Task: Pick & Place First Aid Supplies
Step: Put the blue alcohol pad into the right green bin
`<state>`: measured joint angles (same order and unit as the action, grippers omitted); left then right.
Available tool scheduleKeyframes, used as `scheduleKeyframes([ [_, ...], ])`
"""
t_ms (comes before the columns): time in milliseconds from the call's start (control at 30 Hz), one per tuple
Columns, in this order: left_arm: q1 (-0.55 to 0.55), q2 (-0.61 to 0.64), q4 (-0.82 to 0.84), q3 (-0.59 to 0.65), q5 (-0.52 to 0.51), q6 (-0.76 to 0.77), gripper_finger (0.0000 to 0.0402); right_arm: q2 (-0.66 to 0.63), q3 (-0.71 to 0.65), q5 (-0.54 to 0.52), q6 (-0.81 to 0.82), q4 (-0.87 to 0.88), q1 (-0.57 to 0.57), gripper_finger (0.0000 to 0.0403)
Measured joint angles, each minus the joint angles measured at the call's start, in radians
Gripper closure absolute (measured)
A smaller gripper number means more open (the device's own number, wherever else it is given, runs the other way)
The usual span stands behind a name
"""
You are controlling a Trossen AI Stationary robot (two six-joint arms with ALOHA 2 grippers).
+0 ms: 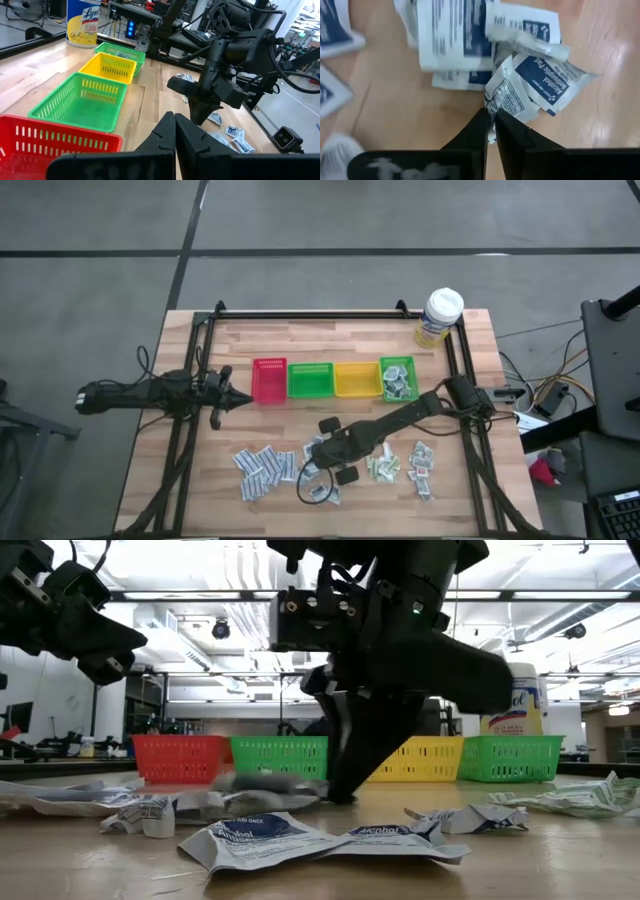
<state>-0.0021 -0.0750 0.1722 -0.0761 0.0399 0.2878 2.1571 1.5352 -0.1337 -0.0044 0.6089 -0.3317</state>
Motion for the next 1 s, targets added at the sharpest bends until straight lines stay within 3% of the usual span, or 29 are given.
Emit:
scheduleKeyframes([
  [333,0.0,0.0,0.0,0.0,0.0,0.0,0.0401,-0.003,0.17,0.002,0.001,0.294,0.0,0.0375],
  [600,0.0,0.0,0.0,0.0,0.0,0.0,0.0401,-0.005,0.367,-0.007,0.136,0.757,0.002,0.0374],
  [733,0.0,0.0,0.0,0.0,0.0,0.0,0.0401,-0.006,0.416,-0.093,0.225,0.948,0.002,0.0374],
  [1000,0.0,-0.001,0.0,0.0,0.0,0.0,0.0401,-0.05,0.347,-0.221,0.311,0.964,0.017,0.0374],
])
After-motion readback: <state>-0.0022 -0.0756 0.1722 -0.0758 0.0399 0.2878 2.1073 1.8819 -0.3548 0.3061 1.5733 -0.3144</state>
